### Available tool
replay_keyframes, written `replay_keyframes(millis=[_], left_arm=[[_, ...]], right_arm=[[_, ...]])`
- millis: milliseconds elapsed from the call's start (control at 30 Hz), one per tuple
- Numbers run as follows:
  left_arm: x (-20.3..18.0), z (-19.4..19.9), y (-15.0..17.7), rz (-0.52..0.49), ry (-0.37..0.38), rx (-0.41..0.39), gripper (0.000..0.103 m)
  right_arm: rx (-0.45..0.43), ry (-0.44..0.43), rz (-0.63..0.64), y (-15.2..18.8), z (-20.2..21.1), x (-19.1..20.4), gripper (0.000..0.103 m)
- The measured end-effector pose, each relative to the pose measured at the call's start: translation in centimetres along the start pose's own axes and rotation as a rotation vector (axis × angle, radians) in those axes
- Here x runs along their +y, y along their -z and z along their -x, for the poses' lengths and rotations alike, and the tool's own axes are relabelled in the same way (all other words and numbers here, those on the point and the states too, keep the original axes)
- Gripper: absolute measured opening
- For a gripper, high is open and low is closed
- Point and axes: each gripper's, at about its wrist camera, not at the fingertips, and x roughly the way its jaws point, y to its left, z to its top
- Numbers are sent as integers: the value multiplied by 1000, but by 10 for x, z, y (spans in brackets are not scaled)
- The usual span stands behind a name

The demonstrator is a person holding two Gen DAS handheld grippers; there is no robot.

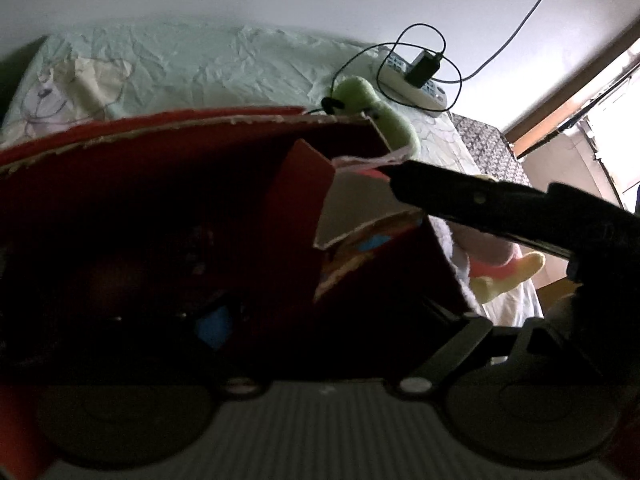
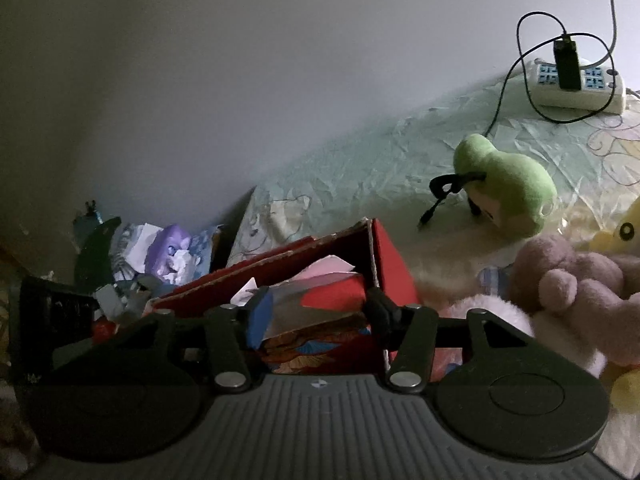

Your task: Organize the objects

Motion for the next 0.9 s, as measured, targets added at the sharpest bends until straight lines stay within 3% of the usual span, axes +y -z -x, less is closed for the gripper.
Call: replay_keyframes(millis=[133, 200, 267, 400, 467, 633, 800, 900], left_arm=[[0, -2, -3, 10, 3, -15, 88], [-3, -6, -6, 13, 32, -10, 80], [-10, -8, -6, -15, -6, -11, 81], [-17, 1, -2, -42, 2, -15, 81], [-20, 11, 1, -44, 26, -19, 81], [-28, 24, 10, -79, 62, 27, 81], [-12, -1, 3, -23, -66, 62, 80], [-5, 2, 6, -10, -85, 34, 85]], right_arm=[[2, -12, 75, 3, -7, 5, 60], [24, -2, 116, 5, -14, 10, 60], [32, 27, 137, 7, -15, 13, 55], [50, 1, 47, -1, 2, 8, 40], [73, -35, 9, -6, 14, 9, 40], [127, -14, 51, -6, 24, 24, 44], [65, 9, -9, -5, -2, 10, 45], [17, 42, 13, -4, -2, 6, 51]])
